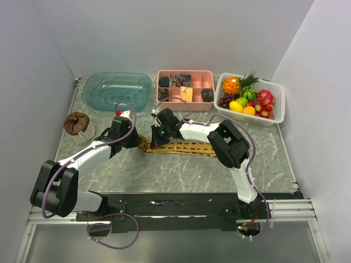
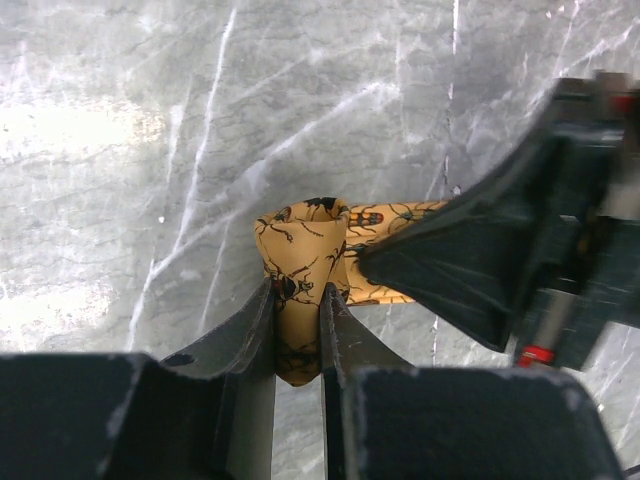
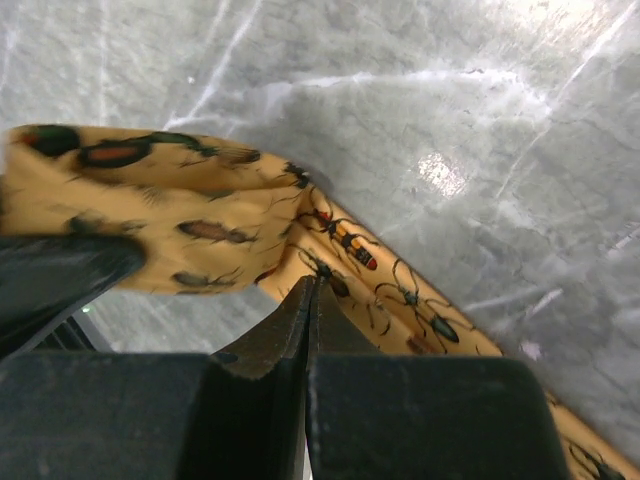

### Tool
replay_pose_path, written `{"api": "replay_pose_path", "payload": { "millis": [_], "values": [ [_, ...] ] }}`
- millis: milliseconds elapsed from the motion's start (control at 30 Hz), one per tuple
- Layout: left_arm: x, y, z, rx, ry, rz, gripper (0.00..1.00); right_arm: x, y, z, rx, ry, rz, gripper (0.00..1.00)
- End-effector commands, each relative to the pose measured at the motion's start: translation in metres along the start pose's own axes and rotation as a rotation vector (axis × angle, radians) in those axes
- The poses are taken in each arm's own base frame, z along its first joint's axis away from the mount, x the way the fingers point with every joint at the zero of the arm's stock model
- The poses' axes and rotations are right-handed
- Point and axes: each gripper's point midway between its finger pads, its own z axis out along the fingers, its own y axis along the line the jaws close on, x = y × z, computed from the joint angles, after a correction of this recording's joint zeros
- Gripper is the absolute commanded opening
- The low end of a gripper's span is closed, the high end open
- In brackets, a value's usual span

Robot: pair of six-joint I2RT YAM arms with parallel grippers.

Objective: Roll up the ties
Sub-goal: Roll the tie at the center of the board.

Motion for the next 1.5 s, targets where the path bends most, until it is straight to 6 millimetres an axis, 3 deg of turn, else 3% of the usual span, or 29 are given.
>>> {"api": "replay_pose_path", "payload": {
  "millis": [0, 533, 700, 1333, 1467],
  "values": [
    [-0.017, -0.008, -0.004, -0.040, -0.040, 0.062, 0.01, -0.011, 0.021, 0.005, -0.038, -0.023, -0.019, 0.00],
    [-0.010, -0.039, 0.001, -0.081, -0.015, 0.149, 0.01, -0.011, 0.035, 0.026, -0.068, 0.000, -0.022, 0.00],
    [0.001, -0.047, 0.008, -0.104, 0.006, 0.182, 0.01, -0.009, 0.034, 0.022, -0.061, 0.000, -0.024, 0.00],
    [0.007, -0.031, 0.011, -0.206, 0.002, 0.193, 0.01, -0.035, 0.043, -0.049, -0.058, -0.132, -0.062, 0.00],
    [0.007, -0.036, 0.014, -0.184, -0.001, 0.190, 0.01, -0.036, 0.030, -0.060, -0.018, -0.147, -0.056, 0.00]
  ]
}}
